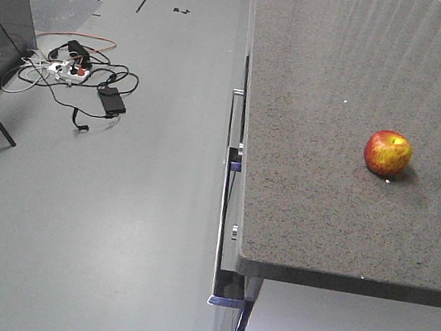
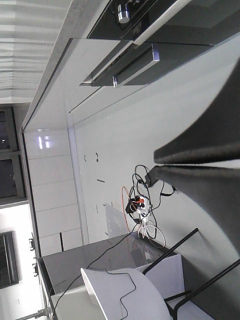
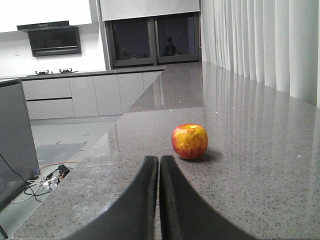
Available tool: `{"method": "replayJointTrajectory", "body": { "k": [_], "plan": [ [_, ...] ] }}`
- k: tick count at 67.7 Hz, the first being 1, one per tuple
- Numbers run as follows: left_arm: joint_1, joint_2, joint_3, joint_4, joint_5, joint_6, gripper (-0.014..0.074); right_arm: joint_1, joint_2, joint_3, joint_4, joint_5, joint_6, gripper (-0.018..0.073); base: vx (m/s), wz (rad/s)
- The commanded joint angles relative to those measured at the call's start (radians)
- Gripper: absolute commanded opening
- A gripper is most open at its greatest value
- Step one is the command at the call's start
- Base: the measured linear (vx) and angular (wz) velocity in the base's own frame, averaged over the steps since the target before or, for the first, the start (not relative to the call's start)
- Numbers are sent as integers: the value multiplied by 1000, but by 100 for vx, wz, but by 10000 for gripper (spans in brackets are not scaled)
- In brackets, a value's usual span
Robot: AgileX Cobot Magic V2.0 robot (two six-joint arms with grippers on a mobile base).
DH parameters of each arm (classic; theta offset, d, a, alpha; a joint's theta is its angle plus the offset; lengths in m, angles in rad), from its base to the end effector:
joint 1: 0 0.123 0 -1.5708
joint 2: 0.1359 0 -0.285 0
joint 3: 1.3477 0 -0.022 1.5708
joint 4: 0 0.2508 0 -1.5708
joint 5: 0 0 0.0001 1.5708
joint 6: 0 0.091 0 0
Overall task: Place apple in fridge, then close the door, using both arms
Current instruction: 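Raise the right arm and move the right gripper above the apple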
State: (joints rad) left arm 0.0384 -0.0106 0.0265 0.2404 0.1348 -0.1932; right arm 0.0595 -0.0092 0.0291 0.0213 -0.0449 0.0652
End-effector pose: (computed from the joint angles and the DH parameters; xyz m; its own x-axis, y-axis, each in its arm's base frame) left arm 0.0565 0.0051 0.1929 -0.0627 0.0427 -0.9971 -0.0675 0.9966 0.0469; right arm 0.0564 0.0033 0.2079 0.1063 0.0929 -0.9900 -0.0679 0.9940 0.0859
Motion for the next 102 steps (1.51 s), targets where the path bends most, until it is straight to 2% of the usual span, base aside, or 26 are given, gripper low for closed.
{"method": "replayJointTrajectory", "body": {
  "k": [1,12,23,30,37,44,53,66,73,79,83,92,102],
  "plan": [
    [-2,-17,14,-5,-67,-2,-8,1,-7,9,-2,-101,9,-2,0,0],
    [-2,-17,14,-5,-67,-2,-8,1,-7,9,2,-111,18,-2,0,0],
    [-2,-17,14,-5,-67,-2,-8,1,-5,-28,32,-106,108,-2,0,0],
    [-2,-17,14,-5,-67,-2,-8,1,21,-124,21,-18,111,-2,0,0],
    [-2,-17,14,-5,-67,-2,-8,1,87,-282,20,148,96,0,0,0],
    [-2,-17,14,-5,-67,-2,-8,1,193,-454,17,257,4,23,0,0],
    [-2,-17,14,-5,-67,-2,-8,1,326,-630,21,359,-48,150,0,0],
    [-2,-17,14,-5,-67,-2,-8,1,488,-756,0,341,-59,578,0,0],
    [-2,-17,14,-5,-67,-2,-8,1,550,-756,-40,244,-65,727,0,0],
    [-2,-17,14,-5,-67,-2,-8,1,593,-760,-60,141,-83,727,0,0],
    [-2,-17,14,-5,-67,-2,-8,1,635,-789,-60,129,-109,720,0,0],
    [-2,-17,14,-5,-67,-2,-8,1,772,-929,-60,217,-166,706,0,0],
    [-2,-17,14,-5,-67,-2,-8,1,978,-1122,-59,322,-166,693,0,0]
  ]
}}
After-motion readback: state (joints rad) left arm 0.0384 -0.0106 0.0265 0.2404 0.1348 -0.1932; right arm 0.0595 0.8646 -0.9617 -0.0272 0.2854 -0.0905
